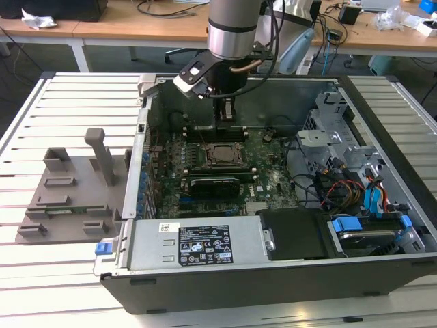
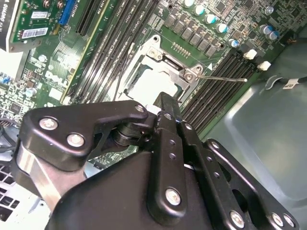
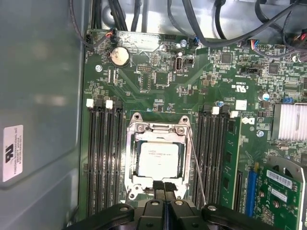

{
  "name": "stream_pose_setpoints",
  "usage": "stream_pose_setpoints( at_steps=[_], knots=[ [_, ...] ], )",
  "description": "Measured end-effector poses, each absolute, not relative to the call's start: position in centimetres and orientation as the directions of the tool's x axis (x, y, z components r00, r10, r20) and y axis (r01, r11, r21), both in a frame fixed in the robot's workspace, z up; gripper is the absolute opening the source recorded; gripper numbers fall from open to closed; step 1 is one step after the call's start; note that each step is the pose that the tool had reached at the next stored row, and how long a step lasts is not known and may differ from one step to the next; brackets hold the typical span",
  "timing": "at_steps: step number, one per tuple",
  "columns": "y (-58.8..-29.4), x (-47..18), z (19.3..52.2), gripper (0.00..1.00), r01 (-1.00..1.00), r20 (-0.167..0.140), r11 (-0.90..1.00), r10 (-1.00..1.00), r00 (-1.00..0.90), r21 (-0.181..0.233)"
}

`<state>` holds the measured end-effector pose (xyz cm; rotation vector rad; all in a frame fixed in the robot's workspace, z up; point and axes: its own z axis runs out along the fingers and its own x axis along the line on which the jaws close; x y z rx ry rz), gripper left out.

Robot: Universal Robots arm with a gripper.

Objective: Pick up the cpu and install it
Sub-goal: 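Install the first cpu locking lever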

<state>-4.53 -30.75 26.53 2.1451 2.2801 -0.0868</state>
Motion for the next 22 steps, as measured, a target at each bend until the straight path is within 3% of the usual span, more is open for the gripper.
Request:
stream_pose_setpoints(
  at_steps=[22],
  knots=[
    [-30.8, -4.5, 30.5, 0.11, 0.998, -0.053, 0.060, 0.997, -0.062, -0.034]
  ],
)
